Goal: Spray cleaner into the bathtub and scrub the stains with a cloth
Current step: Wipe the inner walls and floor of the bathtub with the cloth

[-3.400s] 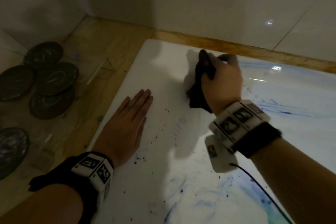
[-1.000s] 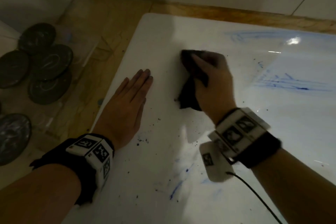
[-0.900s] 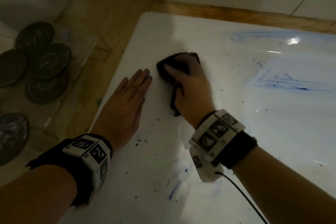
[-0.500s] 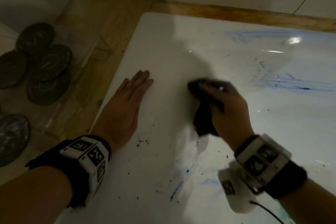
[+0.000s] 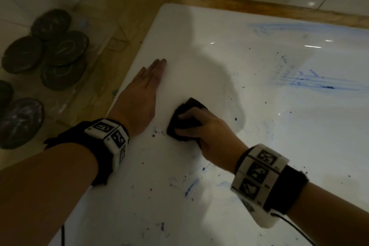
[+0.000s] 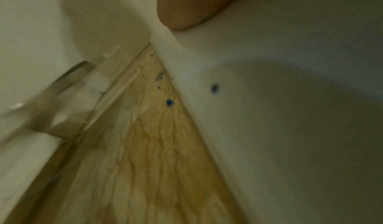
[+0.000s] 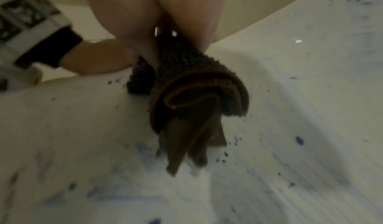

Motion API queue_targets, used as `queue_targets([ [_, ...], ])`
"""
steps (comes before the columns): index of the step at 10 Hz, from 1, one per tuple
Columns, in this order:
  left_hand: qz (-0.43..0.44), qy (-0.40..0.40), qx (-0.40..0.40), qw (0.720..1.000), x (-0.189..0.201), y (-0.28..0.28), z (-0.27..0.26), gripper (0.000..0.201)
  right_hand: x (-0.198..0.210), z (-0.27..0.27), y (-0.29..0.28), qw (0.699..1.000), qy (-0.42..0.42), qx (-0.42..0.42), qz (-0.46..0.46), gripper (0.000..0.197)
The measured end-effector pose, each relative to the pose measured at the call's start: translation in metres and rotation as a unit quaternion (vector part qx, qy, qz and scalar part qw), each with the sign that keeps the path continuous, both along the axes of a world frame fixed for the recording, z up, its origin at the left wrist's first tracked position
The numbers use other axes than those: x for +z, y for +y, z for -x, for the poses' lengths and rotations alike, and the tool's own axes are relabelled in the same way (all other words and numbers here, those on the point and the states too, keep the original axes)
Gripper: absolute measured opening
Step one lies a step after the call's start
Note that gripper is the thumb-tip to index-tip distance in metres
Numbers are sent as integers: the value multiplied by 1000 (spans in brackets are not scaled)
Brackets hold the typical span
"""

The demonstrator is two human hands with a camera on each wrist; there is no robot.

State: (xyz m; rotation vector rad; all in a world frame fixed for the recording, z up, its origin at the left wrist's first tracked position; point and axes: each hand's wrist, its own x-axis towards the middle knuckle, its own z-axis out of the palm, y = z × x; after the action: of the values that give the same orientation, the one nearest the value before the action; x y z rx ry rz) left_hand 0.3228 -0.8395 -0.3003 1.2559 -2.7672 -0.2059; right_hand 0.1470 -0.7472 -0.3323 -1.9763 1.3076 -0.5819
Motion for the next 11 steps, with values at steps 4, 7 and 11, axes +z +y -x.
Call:
queue_targets([
  [4,-188,-25,105,976,51,-2,-25,61,33,-35,-21,987,-1,-160,-1,48],
  [7,-78,-108,-91,987,27,74,-37,84,22,-36,29,991,-60,-112,-40,43],
  [11,-54,-33,-154,986,21,75,8,26,16,-2,56,924,-192,-308,-120,13],
])
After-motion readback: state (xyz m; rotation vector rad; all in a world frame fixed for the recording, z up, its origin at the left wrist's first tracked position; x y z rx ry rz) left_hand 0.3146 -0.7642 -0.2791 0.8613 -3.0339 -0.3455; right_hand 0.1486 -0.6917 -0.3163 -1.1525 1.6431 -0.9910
